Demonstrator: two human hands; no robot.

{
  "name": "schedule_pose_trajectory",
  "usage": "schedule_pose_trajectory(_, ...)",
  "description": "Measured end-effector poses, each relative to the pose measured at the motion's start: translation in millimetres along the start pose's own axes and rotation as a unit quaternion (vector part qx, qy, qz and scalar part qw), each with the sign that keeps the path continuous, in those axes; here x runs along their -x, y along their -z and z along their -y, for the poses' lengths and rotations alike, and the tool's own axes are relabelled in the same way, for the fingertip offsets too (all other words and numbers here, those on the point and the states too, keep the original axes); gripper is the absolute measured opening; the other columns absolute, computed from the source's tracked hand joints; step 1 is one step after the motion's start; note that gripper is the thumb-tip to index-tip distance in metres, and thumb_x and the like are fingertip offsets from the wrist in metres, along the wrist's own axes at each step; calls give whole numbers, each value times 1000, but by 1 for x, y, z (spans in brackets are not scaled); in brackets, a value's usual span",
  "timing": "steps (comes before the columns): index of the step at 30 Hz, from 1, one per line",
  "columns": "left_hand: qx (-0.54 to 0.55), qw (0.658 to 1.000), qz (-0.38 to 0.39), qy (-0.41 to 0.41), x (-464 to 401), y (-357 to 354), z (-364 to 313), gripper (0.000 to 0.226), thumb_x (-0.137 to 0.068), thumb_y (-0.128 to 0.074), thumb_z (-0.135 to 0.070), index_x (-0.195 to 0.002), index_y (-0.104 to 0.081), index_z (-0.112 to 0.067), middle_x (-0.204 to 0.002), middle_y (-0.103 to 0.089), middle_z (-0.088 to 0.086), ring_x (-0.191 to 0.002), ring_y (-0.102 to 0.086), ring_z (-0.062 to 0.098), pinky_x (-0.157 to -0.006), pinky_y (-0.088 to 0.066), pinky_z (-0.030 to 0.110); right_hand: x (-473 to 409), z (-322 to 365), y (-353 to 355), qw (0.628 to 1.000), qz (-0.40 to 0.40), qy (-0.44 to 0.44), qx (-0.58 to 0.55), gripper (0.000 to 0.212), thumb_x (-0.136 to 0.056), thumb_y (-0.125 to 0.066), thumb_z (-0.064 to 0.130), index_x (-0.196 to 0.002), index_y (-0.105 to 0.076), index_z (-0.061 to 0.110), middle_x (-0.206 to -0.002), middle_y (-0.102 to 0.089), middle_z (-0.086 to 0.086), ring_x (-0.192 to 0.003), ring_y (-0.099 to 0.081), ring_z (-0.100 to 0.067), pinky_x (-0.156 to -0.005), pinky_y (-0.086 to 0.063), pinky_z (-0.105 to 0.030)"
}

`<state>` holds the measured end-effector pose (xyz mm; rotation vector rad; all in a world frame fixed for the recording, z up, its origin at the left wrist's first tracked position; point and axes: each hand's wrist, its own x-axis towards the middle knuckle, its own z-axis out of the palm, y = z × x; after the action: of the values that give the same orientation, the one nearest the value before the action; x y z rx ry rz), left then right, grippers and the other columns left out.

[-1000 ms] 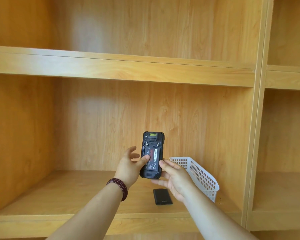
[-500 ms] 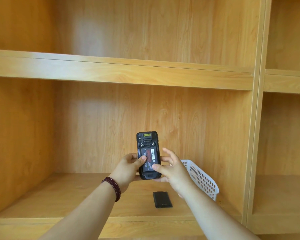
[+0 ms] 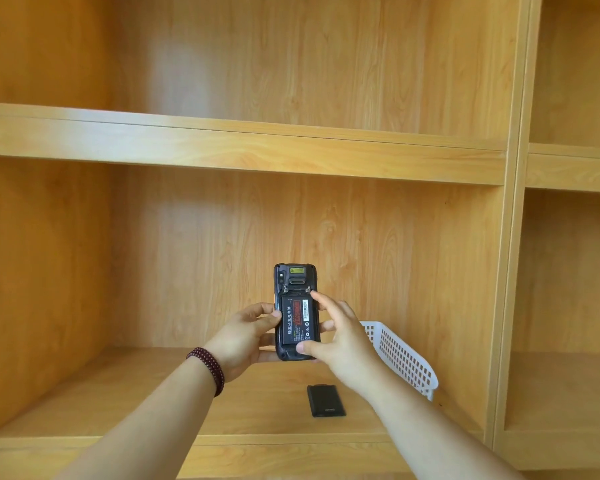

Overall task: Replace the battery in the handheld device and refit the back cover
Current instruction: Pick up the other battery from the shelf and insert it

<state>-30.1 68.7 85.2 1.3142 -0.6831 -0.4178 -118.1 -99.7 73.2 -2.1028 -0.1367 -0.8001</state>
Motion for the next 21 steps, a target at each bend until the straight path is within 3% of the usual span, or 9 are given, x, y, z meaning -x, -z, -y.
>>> schedule_pose_trajectory(3,-8,1000,6,-2,2,1,-2,21,-99,-52,-14,-119,-59,-10,-111,-72,19,-99,-68,33,-80,-60,49,1,2,1,999,1,11,39,87,-71,-82,21,-141,-37,44,-120,-39,29,-99,-52,-3,-85,-55,-31)
schedule_pose_trajectory(6,-24,1000,7,-5,4,2,-2,22,-99,-53,-13,-120,-59,-9,-109,-73,18,-99,-68,32,-80,-59,50,1,6,6,993,17,28,110,80,-76,-79,27,-141,-36,43,-122,-37,21,-100,-48,1,-88,-45,-21)
schedule_pose_trajectory(9,-28,1000,3,-6,4,3,0,21,-98,-54,-14,-118,-58,-8,-110,-72,21,-100,-67,33,-84,-58,53,2,11,14,973,29,66,219,75,-77,-75,42,-141,-36,43,-128,-29,18,-116,-38,-3,-94,-45,-29)
schedule_pose_trajectory(12,-24,1000,4,-3,6,3,0,21,-98,-55,-13,-118,-57,-7,-108,-71,22,-97,-67,33,-79,-59,51,2,17,21,921,21,147,360,75,-77,-69,52,-143,-37,34,-137,-25,12,-126,-27,-8,-96,-45,-32)
schedule_pose_trajectory(17,-20,1000,18,-4,8,2,0,18,-98,-55,-11,-116,-58,-8,-103,-72,20,-90,-69,31,-75,-60,50,2,16,25,842,27,277,461,61,-80,-60,50,-136,-49,28,-136,-46,0,-124,-44,-21,-98,-45,-39)
schedule_pose_trajectory(21,-23,1000,20,-2,7,0,-1,20,-98,-55,-11,-117,-57,-6,-103,-72,21,-89,-69,31,-76,-60,51,2,14,24,827,34,279,486,58,-79,-58,50,-132,-55,27,-132,-55,-2,-119,-52,-22,-94,-49,-40)
